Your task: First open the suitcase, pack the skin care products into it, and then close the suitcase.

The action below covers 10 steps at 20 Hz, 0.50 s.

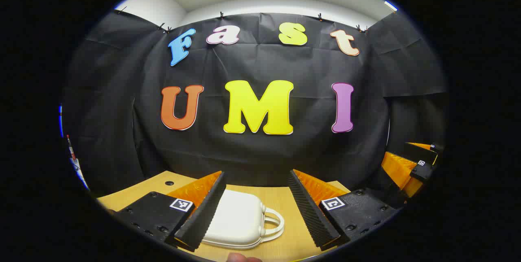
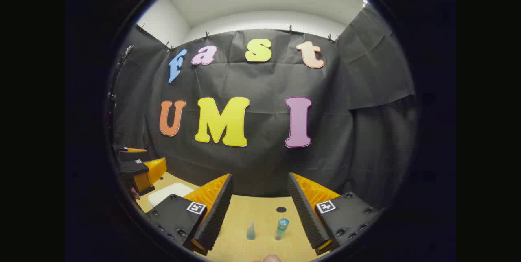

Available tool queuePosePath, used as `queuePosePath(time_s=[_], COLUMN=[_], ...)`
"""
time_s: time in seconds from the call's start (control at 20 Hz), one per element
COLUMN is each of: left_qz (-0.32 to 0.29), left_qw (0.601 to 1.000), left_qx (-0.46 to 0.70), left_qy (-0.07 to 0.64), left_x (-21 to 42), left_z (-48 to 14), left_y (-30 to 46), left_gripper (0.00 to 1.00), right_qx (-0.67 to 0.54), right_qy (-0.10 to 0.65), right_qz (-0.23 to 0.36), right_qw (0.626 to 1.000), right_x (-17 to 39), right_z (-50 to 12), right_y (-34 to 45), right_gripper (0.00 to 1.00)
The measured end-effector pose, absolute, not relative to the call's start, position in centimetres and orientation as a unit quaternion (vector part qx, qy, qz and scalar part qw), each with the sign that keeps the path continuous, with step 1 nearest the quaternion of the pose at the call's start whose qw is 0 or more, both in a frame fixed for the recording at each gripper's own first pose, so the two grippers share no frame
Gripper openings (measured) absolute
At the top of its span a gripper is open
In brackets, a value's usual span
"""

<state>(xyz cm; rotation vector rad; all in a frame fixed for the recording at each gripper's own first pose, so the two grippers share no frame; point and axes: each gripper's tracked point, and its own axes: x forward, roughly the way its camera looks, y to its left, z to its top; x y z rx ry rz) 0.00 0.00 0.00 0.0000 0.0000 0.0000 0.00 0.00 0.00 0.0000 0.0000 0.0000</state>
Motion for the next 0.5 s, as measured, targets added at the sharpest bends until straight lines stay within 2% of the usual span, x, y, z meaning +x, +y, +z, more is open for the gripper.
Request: queuePosePath(time_s=[0.5], left_qz=[0.006], left_qw=[1.000], left_qx=[0.013], left_qy=[0.005], left_x=[0.9], left_z=[-0.2], left_y=[0.2], left_gripper=[0.98], right_qx=[0.009], right_qy=[-0.004], right_qz=[-0.001], right_qw=[1.000], right_x=[1.9], right_z=[0.1], right_y=[-1.3], right_gripper=[0.80])
